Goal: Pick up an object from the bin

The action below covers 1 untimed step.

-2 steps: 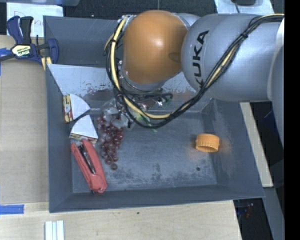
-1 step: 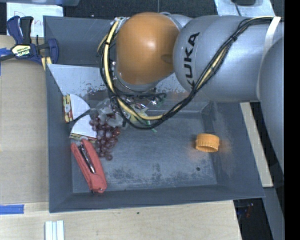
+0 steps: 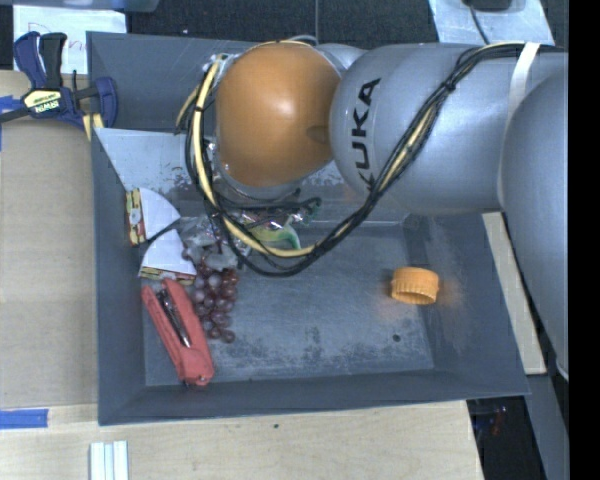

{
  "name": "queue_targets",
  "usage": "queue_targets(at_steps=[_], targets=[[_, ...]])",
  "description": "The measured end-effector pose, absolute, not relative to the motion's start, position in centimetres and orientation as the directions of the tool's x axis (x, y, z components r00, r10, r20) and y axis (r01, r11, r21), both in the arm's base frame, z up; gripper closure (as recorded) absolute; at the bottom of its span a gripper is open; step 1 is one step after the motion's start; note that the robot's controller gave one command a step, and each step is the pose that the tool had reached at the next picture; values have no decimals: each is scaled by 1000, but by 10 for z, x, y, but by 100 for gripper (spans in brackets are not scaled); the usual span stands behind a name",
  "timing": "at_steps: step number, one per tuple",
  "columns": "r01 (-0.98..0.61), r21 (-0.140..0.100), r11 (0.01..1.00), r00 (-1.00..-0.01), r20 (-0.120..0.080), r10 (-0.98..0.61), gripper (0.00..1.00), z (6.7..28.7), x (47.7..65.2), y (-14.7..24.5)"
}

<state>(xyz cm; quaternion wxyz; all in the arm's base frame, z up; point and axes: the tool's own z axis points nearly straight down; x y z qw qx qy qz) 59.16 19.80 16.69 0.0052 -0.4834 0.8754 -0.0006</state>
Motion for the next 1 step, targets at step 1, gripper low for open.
queue_targets(at_steps=[1], targets=[[-871, -18, 491, -491, -20, -871, 100, 181, 598, 212]])
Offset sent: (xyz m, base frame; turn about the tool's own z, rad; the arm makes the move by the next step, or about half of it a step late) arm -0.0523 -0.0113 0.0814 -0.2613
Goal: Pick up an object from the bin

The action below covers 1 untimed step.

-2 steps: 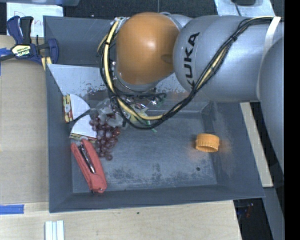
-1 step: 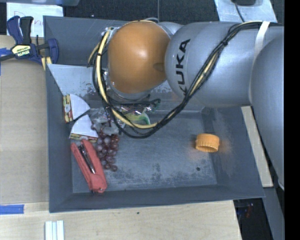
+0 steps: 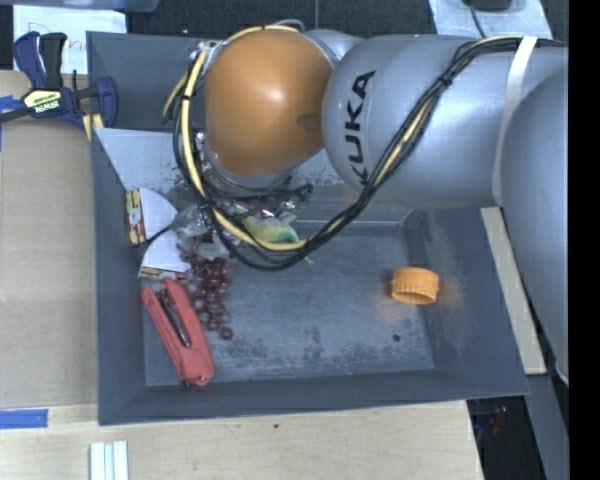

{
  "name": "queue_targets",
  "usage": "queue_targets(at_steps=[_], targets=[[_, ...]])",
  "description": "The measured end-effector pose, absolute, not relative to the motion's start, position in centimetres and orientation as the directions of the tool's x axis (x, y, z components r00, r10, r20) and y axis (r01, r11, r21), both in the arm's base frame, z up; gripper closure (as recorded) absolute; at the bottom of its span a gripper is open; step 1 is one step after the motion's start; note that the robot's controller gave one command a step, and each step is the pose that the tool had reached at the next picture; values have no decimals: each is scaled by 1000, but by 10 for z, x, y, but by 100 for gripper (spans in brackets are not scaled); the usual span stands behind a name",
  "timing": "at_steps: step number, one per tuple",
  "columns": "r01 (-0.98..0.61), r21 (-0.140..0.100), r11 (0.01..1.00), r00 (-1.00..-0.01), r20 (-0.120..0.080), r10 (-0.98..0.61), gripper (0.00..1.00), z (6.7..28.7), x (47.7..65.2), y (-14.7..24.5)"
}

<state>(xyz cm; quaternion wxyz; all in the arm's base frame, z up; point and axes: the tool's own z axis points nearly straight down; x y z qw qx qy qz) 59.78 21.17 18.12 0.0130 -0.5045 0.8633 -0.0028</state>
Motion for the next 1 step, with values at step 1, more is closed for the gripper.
queue_targets(at_steps=[1], targets=[[-936, -8, 352, -352, -9, -936, 100, 210, 559, 198]])
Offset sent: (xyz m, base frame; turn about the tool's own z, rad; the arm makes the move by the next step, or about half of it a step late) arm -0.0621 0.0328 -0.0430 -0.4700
